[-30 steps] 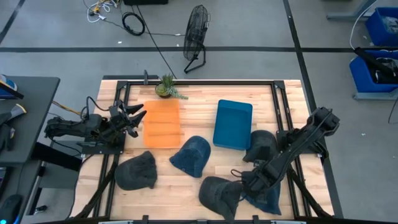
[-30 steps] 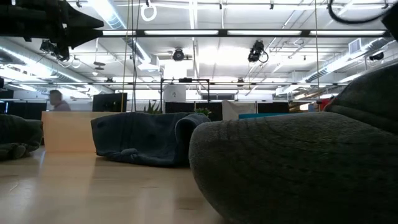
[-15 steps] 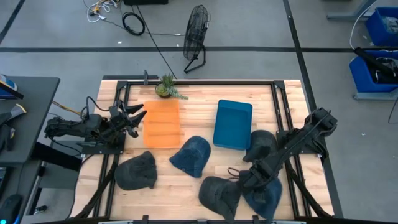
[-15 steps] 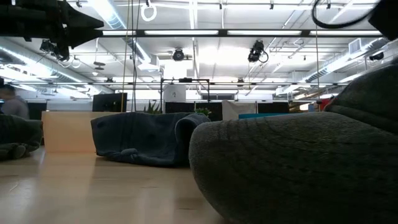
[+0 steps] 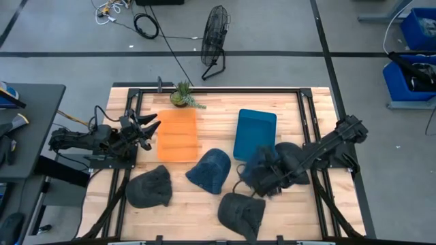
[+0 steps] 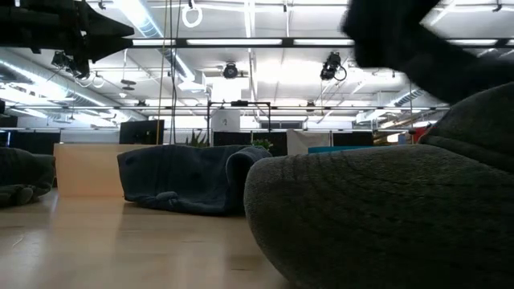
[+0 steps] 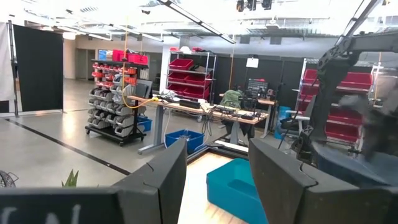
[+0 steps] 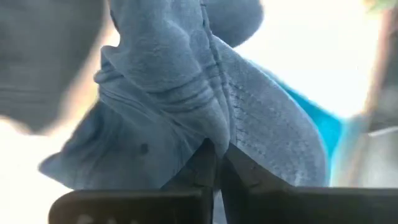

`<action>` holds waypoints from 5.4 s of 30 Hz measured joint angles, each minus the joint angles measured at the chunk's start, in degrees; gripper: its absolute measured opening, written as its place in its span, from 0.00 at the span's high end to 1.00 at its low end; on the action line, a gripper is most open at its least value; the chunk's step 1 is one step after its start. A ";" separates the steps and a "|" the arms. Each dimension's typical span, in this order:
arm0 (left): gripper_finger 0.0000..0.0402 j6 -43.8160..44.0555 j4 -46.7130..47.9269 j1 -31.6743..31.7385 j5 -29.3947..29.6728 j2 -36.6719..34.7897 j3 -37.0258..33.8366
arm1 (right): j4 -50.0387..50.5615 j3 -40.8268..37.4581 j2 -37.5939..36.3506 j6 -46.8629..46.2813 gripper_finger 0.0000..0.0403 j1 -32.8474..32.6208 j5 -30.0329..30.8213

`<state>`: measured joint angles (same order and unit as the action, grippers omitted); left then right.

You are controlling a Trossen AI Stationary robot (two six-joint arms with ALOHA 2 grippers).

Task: Pick & Place hat
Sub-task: Put the right blue cap into the blue bin, then put the blue cap into the blue bin

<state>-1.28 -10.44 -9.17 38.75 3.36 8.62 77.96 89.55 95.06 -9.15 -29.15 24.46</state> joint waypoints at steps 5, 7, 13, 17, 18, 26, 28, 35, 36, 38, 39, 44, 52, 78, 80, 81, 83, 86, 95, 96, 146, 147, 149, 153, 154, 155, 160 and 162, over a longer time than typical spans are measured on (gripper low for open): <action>0.56 0.15 -0.02 0.00 0.00 0.01 0.00 | 1.32 0.18 -0.02 21.06 0.99 6.11 6.40; 0.56 0.15 0.00 0.00 -0.01 0.00 0.00 | 1.36 0.17 -0.02 26.43 0.99 9.45 8.72; 0.56 0.13 -0.02 0.00 0.01 0.00 0.00 | 0.82 0.16 -0.02 36.82 0.99 19.86 10.30; 0.56 0.13 0.00 0.00 0.01 0.00 0.00 | -2.95 -1.33 -0.02 42.99 0.99 25.69 7.83; 0.56 0.12 0.00 0.00 0.01 0.01 0.00 | -3.86 -1.85 -0.02 44.53 0.99 26.89 7.28; 0.56 0.11 0.02 0.00 0.01 0.01 0.00 | -12.07 -8.87 -0.02 55.43 1.00 32.60 3.38; 0.56 0.11 0.03 0.00 -0.01 0.00 0.00 | -14.73 -11.32 -0.02 57.34 1.00 33.45 2.53; 0.56 0.02 0.02 0.00 0.01 0.00 0.00 | -21.53 -19.01 0.03 60.85 1.00 34.77 -0.52; 0.56 0.02 0.03 0.00 -0.01 0.02 0.00 | -22.47 -19.95 0.03 61.59 0.99 34.87 -0.52; 0.56 0.15 0.04 0.00 0.01 0.01 0.00 | -24.01 -21.59 0.03 62.18 0.99 35.09 -0.51; 0.56 0.15 0.02 0.00 0.01 0.00 0.00 | -25.24 -22.53 0.00 62.18 0.98 35.22 -0.43; 0.56 0.15 0.06 0.00 0.01 0.00 0.00 | -31.94 -25.20 0.00 59.45 0.91 36.29 -0.45; 0.56 0.61 0.04 0.00 -0.01 0.00 0.00 | -32.73 -25.28 0.00 53.51 0.78 37.11 0.62; 0.56 3.67 0.02 0.00 -0.07 0.00 0.00 | -23.40 -4.60 -0.02 -6.11 0.71 27.25 -9.35; 0.56 3.65 0.01 0.00 -0.07 0.01 0.00 | -24.69 -4.58 0.24 -15.22 0.71 27.10 -12.96; 0.56 3.65 0.04 0.00 -0.07 0.00 0.00 | -24.91 -4.58 0.36 -18.83 0.70 26.80 -13.65; 0.56 3.63 0.11 -0.02 -0.07 0.01 0.00 | -25.09 -4.76 0.40 -23.81 0.71 25.98 -13.48; 0.56 3.63 1.19 -0.02 -0.05 0.02 0.00 | -27.67 -6.68 0.33 -28.58 0.70 24.26 -13.59; 0.56 3.66 3.14 -0.02 -0.03 0.02 -0.02 | -41.88 -11.81 0.49 -39.61 0.70 17.15 -14.22; 0.56 3.94 3.10 -0.02 -0.03 0.02 -0.02 | -43.46 -12.21 1.01 -40.31 0.70 16.40 -15.05; 0.56 7.80 5.18 -0.02 -0.03 0.02 -0.02 | -46.57 -11.33 16.25 -25.91 0.77 11.75 -9.02; 0.56 7.80 5.20 -0.01 -0.03 0.01 -0.02 | -46.00 -11.36 15.33 -25.18 0.77 11.69 -8.97; 0.56 7.82 5.18 -0.02 -0.03 0.02 -0.02 | -46.31 -11.36 13.61 -23.16 0.76 11.56 -7.84; 0.56 8.15 5.18 0.00 -0.03 0.00 -0.02 | -46.51 -11.33 11.60 -17.22 0.73 11.43 -1.84; 0.56 8.15 5.18 -0.02 -0.03 0.02 -0.02 | -46.55 -11.33 11.55 -14.71 0.72 11.43 -0.51; 0.56 8.15 5.18 -0.02 -0.03 0.02 -0.02 | -46.40 -11.33 11.57 -12.25 0.70 11.43 -0.02; 0.56 8.15 5.18 -0.02 -0.03 0.00 -0.02 | -46.99 -11.38 13.67 -8.42 0.59 11.50 -3.32; 0.56 8.15 5.39 0.00 -0.03 0.00 -0.02 | -48.50 -11.38 14.32 -8.34 0.53 11.42 -3.53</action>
<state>6.87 -5.05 -9.17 38.72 3.36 8.60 29.47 78.17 109.38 -17.49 -17.73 20.94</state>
